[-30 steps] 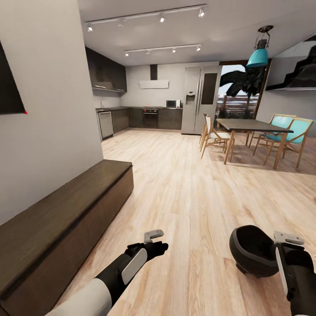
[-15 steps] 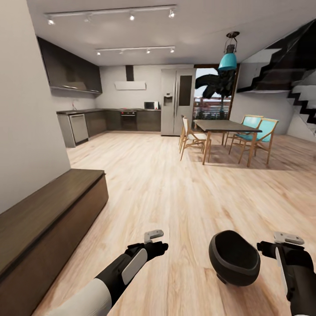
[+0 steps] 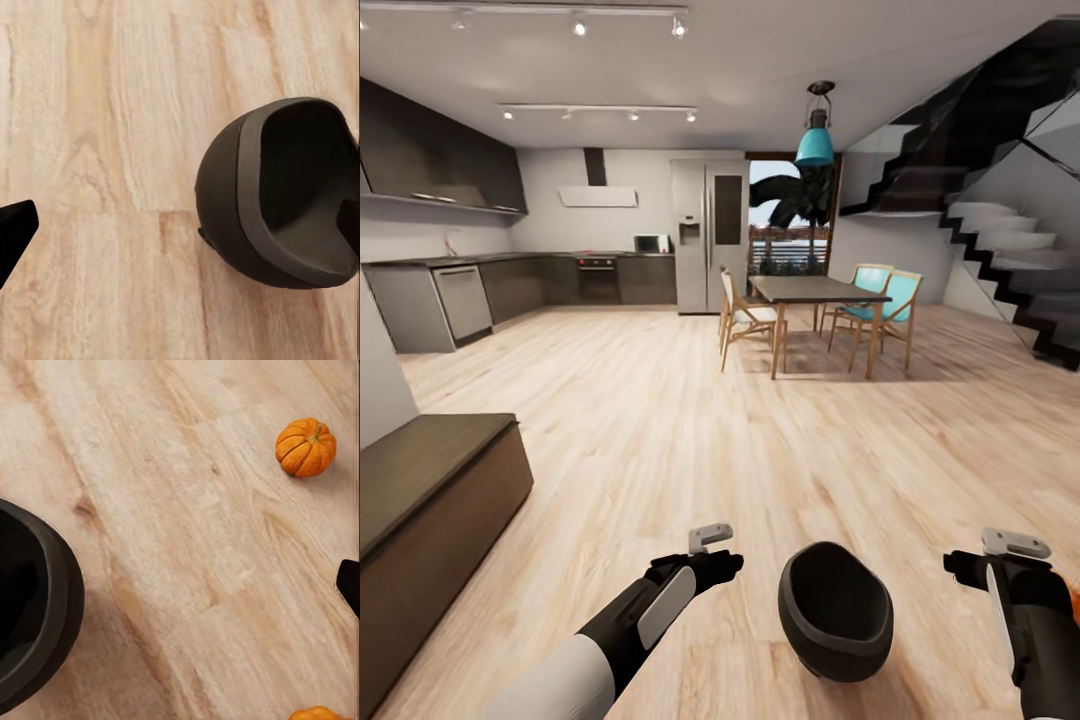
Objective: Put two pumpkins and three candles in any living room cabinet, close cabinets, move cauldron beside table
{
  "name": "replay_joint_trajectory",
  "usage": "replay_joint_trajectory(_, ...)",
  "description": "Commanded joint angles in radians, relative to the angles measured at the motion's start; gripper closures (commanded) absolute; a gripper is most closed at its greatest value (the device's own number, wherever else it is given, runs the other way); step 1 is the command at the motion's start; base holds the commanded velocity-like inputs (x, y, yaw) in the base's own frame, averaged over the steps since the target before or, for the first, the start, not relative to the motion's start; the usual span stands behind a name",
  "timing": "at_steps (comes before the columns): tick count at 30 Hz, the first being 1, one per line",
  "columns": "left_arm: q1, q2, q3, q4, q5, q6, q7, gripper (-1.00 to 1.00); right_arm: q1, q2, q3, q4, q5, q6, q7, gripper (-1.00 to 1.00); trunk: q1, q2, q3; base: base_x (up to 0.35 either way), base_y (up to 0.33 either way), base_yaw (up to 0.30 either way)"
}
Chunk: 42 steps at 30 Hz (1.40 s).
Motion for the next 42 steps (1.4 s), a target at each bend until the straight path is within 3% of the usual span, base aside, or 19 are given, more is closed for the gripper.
replay_joint_trajectory(1, -0.001, 0.001, -0.004, -0.002, 0.011, 0.001, 0.010, -1.00, -0.001, 0.000, 0.000, -0.001, 0.007, 0.004, 0.005, -1.00, 0.000, 0.000, 0.000, 0.300, -0.171, -0.278)
replay_joint_trajectory(16, -0.001, 0.006, 0.002, -0.002, 0.019, 0.005, 0.020, -1.00, 0.000, 0.001, 0.006, 0.020, 0.010, 0.004, 0.009, -1.00, 0.000, 0.000, 0.007, 0.255, 0.159, -0.276)
replay_joint_trajectory(21, -0.004, 0.005, 0.006, -0.016, 0.021, 0.037, 0.053, -1.00, 0.000, 0.001, 0.010, 0.074, 0.013, 0.002, 0.008, -1.00, 0.000, 0.000, 0.007, 0.044, 0.055, -0.090)
replay_joint_trajectory(24, -0.023, 0.001, 0.000, -0.020, 0.012, 0.076, 0.103, -1.00, -0.008, 0.001, 0.012, 0.105, 0.012, 0.007, 0.010, -1.00, 0.000, 0.000, 0.003, 0.010, 0.013, -0.096)
replay_joint_trajectory(25, -0.034, 0.000, -0.001, -0.019, 0.011, 0.084, 0.116, -1.00, -0.017, 0.002, 0.012, 0.120, 0.012, 0.009, 0.010, -1.00, 0.000, 0.000, 0.002, 0.006, 0.007, -0.096)
replay_joint_trajectory(27, -0.085, 0.000, -0.003, -0.001, 0.013, 0.129, 0.155, -1.00, -0.094, 0.003, 0.013, 0.215, 0.012, 0.017, 0.009, -1.00, 0.000, 0.000, -0.001, 0.003, 0.004, -0.097)
replay_joint_trajectory(30, -0.104, -0.001, -0.003, 0.000, 0.016, 0.149, 0.178, -1.00, -0.138, 0.004, 0.015, 0.285, 0.012, 0.019, 0.009, -1.00, 0.000, 0.000, -0.005, 0.001, 0.002, -0.097)
replay_joint_trajectory(31, -0.112, -0.001, -0.002, -0.010, 0.024, 0.166, 0.225, -1.00, -0.163, 0.008, 0.017, 0.324, 0.011, 0.020, 0.009, -1.00, 0.000, 0.000, -0.007, 0.001, 0.001, -0.110)
replay_joint_trajectory(34, -0.119, 0.002, 0.000, -0.050, 0.052, 0.204, 0.276, -1.00, -0.201, 0.033, 0.024, 0.351, 0.011, 0.022, 0.007, -1.00, 0.000, 0.000, -0.011, 0.000, 0.000, -0.132)
replay_joint_trajectory(38, -0.157, 0.000, 0.003, -0.080, 0.096, 0.273, 0.299, -1.00, -0.258, 0.069, 0.029, 0.365, 0.012, 0.025, 0.006, -1.00, 0.000, 0.000, -0.017, 0.000, 0.000, -0.172)
replay_joint_trajectory(42, -0.226, 0.002, 0.002, -0.090, 0.144, 0.332, 0.316, -1.00, -0.320, 0.125, 0.035, 0.380, 0.013, 0.033, 0.005, -1.00, 0.000, 0.000, -0.023, 0.000, 0.000, -0.201)
